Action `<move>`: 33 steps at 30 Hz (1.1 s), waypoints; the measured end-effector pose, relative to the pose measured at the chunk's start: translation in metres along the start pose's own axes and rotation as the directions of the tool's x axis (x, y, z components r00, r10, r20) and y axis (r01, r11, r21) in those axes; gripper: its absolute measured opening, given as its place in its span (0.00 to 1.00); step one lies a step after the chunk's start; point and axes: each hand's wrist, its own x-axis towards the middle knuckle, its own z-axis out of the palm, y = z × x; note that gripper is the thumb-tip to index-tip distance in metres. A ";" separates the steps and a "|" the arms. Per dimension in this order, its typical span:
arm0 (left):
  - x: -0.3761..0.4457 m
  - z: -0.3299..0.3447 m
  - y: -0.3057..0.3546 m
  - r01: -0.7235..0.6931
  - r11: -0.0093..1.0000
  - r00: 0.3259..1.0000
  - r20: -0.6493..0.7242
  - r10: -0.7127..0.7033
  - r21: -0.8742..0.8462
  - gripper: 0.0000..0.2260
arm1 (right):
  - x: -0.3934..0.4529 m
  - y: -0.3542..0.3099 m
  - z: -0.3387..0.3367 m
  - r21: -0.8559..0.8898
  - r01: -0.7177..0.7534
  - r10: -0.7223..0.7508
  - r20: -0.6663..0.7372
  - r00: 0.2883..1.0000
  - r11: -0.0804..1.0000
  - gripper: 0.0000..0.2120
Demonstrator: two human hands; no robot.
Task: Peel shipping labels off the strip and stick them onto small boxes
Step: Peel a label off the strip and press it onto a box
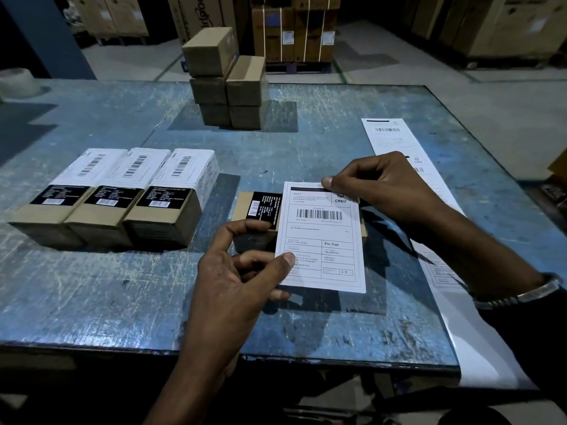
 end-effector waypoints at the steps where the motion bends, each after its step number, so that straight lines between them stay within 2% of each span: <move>1: 0.000 0.000 0.000 -0.002 1.000 1.000 -0.001 0.002 0.006 0.23 | 0.000 0.000 0.000 -0.002 0.001 -0.001 -0.003 1.000 1.000 0.10; 21: 0.001 0.001 0.001 0.026 1.000 0.999 -0.026 -0.025 0.010 0.18 | 0.002 0.002 0.001 -0.005 -0.093 0.093 0.035 0.995 0.996 0.10; 33: 0.000 0.003 0.002 0.031 0.999 0.999 -0.037 -0.030 0.032 0.18 | 0.006 0.002 -0.001 0.092 -0.235 0.231 0.055 0.971 0.968 0.09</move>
